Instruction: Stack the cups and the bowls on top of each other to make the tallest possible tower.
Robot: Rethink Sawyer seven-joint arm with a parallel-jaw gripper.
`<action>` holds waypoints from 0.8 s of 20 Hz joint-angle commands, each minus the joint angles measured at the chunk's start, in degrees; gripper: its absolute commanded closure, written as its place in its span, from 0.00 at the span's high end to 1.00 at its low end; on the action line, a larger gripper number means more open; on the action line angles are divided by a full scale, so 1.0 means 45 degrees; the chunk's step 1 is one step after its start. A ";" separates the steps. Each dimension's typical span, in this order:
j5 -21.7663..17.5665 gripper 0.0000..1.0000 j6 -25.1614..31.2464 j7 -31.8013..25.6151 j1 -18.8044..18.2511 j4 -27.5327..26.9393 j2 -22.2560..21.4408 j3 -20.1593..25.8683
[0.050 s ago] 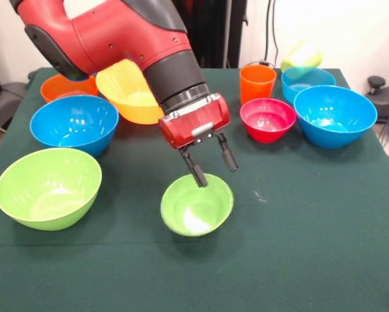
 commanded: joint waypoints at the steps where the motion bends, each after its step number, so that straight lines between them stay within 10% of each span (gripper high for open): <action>1: -0.0604 1.00 0.1132 -0.0671 0.0160 0.0212 -0.0057 0.0884; 16: -0.0623 1.00 0.1231 0.0227 0.1581 -0.0649 -0.1348 -0.1146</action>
